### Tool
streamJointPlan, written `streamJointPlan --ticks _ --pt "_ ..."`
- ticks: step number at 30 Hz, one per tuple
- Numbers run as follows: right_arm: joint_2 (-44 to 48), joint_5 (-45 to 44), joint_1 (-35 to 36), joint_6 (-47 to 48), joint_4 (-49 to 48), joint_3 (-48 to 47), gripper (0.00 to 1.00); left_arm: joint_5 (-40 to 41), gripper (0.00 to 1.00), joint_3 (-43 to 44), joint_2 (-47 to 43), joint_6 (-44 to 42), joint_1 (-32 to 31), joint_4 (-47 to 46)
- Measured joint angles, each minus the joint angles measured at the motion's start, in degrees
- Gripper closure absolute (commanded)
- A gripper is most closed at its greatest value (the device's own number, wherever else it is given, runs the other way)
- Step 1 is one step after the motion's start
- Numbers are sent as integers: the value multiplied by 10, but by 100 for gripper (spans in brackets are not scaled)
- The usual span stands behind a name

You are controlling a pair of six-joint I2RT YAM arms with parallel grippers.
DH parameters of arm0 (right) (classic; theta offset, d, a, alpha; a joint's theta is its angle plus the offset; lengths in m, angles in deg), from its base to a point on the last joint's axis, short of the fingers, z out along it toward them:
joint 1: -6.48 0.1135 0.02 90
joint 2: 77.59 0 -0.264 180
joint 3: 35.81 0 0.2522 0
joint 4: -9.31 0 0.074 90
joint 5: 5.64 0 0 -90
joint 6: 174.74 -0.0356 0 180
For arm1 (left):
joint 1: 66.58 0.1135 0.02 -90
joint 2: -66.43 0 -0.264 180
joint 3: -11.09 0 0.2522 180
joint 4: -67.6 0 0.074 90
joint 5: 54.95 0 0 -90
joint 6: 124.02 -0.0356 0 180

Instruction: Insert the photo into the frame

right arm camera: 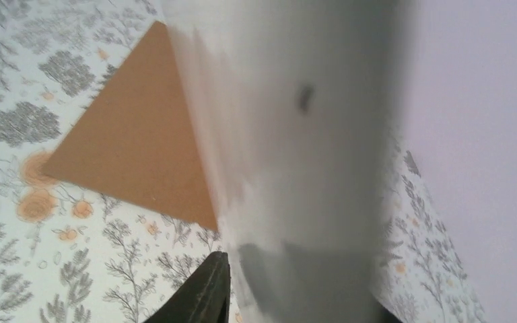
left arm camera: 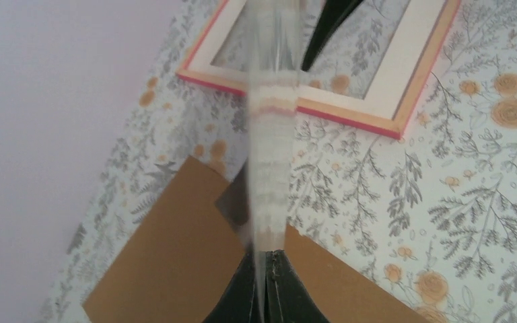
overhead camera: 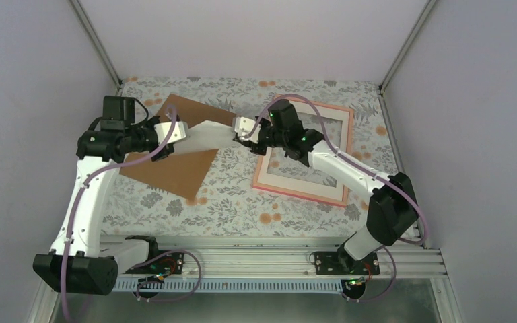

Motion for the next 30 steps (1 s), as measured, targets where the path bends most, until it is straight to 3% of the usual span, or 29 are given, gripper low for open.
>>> streamJointPlan --ticks 4,5,6,7,16,19,23,24,26,30 --pt "0 29 0 -30 53 -40 63 -11 98 45 16 12 1 7" --pt "0 36 0 -38 67 -52 70 -14 98 56 21 16 1 7" --pt "-1 45 0 -49 84 -67 86 -18 98 66 25 19 1 8" --pt "-1 50 0 -58 94 -77 95 -21 98 74 28 23 1 8" --pt "7 109 -1 -222 141 -115 96 -16 92 142 51 94 0 0" --pt "27 172 -9 -316 139 -114 96 -12 66 184 62 137 0 -7" --pt "66 273 -50 -476 72 -77 96 -4 16 245 80 208 0 -36" --pt "74 297 -69 -525 43 -60 96 -2 8 253 83 223 0 -47" --pt "82 341 -113 -628 -30 -14 96 19 0 268 96 269 0 -72" --pt "49 391 -216 -807 -157 112 96 69 0 269 125 327 0 -102"
